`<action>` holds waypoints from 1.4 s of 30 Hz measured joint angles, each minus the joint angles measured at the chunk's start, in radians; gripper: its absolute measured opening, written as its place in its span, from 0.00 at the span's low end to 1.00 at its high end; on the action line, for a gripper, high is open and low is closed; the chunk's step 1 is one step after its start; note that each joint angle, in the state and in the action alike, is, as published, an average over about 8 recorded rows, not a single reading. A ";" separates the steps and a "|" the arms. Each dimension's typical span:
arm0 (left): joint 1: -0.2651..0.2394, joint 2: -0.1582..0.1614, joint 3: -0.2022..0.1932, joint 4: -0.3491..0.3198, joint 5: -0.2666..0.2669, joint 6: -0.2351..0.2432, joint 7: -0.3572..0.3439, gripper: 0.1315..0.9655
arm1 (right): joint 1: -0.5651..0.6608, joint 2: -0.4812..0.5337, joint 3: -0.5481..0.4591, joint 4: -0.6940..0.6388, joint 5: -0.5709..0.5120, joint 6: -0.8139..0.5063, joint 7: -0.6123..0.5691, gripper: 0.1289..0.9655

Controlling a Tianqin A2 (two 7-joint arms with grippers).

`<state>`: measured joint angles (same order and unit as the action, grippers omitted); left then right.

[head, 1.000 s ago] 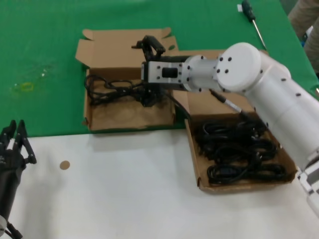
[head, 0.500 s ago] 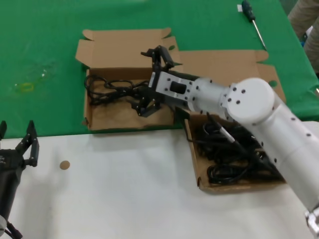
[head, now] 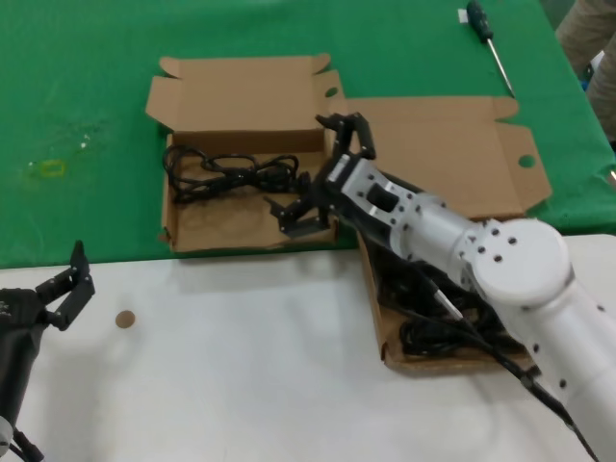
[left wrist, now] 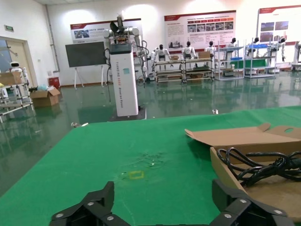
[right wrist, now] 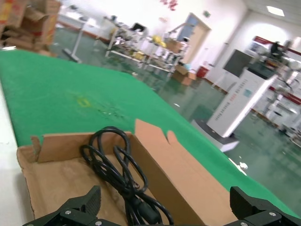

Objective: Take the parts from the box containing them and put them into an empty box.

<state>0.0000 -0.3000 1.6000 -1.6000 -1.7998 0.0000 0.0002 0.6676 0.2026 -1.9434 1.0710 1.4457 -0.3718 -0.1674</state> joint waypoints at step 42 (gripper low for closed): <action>0.000 0.000 0.000 0.000 0.000 0.000 0.000 1.00 | -0.611 0.089 0.314 0.484 0.324 0.340 0.153 1.00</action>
<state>0.0000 -0.3000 1.6000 -1.6000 -1.8000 0.0000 -0.0001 0.0563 0.2918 -1.6290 1.5553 1.7701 -0.0315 -0.0141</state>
